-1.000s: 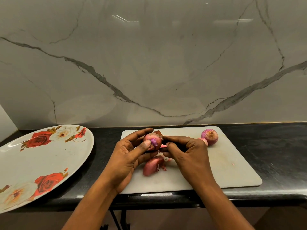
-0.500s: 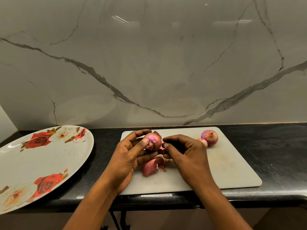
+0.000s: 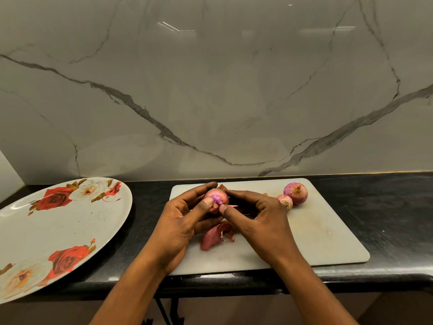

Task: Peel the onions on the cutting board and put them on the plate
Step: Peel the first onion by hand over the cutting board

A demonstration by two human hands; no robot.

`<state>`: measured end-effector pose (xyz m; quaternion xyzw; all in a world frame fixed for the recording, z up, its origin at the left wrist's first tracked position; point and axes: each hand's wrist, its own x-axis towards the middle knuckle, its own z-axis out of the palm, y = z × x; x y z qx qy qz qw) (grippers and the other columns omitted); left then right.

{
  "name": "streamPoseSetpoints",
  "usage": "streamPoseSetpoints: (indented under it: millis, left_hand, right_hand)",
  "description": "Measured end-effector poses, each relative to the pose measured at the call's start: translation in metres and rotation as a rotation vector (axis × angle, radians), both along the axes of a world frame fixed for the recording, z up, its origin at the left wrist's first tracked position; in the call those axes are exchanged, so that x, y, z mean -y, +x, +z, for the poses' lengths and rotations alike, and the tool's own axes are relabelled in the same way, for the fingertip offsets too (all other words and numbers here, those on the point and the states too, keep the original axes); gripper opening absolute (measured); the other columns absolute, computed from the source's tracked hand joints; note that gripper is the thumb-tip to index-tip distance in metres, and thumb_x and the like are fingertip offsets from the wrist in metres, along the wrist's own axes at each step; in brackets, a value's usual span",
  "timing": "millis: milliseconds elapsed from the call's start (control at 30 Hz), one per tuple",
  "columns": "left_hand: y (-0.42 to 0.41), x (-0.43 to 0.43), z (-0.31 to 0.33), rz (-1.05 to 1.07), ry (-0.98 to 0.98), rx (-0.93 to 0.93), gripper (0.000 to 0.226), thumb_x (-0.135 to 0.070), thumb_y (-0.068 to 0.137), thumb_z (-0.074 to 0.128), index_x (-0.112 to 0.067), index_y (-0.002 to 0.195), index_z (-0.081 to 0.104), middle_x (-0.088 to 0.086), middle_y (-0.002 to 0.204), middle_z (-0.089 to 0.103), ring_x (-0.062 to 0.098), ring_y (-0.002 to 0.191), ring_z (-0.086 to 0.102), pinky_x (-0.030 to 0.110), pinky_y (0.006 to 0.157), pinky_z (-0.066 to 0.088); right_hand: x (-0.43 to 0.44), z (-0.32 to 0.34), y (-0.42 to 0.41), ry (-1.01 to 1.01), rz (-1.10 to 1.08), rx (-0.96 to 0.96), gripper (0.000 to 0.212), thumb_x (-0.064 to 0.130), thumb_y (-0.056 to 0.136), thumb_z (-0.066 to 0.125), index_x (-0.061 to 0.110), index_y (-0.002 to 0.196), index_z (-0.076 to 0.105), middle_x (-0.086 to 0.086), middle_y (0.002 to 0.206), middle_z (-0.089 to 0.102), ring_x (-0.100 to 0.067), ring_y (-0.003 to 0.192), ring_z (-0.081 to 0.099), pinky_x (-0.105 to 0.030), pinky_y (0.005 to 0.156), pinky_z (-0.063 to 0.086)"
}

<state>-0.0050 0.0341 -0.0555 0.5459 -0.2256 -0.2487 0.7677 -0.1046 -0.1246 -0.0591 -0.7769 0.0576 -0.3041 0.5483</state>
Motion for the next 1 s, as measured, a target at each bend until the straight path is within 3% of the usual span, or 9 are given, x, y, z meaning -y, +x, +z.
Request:
streamPoseSetpoints:
  millis: [133,300,500,700,1000]
  left_hand:
    - [-0.0008,-0.0004,0.0003,-0.012,-0.005,0.011,0.043,-0.014,0.091,0.066,-0.018,0.133,0.071,0.006,0.132,0.073,0.029,0.12,0.072,0.038,0.089,0.064]
    - [-0.0037,0.0004,0.0022,-0.022,-0.033,0.006,0.043,-0.013,0.09,0.065,-0.014,0.132,0.07,0.005,0.129,0.075,0.03,0.117,0.073,0.034,0.085,0.065]
    - [-0.0009,0.0008,0.0003,0.014,-0.028,-0.019,0.042,-0.014,0.091,0.066,-0.016,0.133,0.071,0.008,0.131,0.073,0.033,0.117,0.073,0.037,0.086,0.065]
    - [0.0003,0.0,-0.0012,0.017,-0.012,-0.014,0.041,-0.012,0.095,0.064,-0.016,0.135,0.069,0.008,0.133,0.072,0.03,0.12,0.072,0.041,0.091,0.064]
    - [-0.0007,-0.0003,0.0006,0.003,-0.004,-0.008,0.046,-0.014,0.088,0.068,-0.016,0.133,0.07,0.006,0.13,0.074,0.028,0.118,0.073,0.038,0.089,0.065]
  right_hand:
    - [-0.0008,0.0008,-0.0018,0.0,0.009,0.017,0.035,0.016,0.09,0.079,0.024,0.125,0.076,0.015,0.11,0.079,0.005,0.1,0.073,-0.016,0.084,0.06]
    - [-0.0009,0.0014,-0.0036,-0.038,-0.043,0.049,0.036,0.01,0.092,0.075,0.036,0.116,0.075,0.024,0.101,0.078,0.005,0.097,0.074,-0.014,0.085,0.058]
    - [0.0017,-0.003,-0.0004,-0.005,-0.112,0.036,0.021,0.013,0.095,0.073,0.027,0.106,0.082,0.015,0.092,0.08,-0.004,0.088,0.077,-0.03,0.081,0.065]
    - [-0.0012,0.0001,-0.0026,-0.029,-0.046,0.047,0.027,0.024,0.089,0.082,0.029,0.115,0.078,0.018,0.101,0.079,0.004,0.095,0.074,-0.015,0.081,0.06]
    - [-0.003,0.0016,-0.0029,-0.018,-0.005,0.047,0.034,0.019,0.09,0.081,0.027,0.122,0.075,0.016,0.108,0.078,0.005,0.097,0.074,-0.016,0.082,0.06]
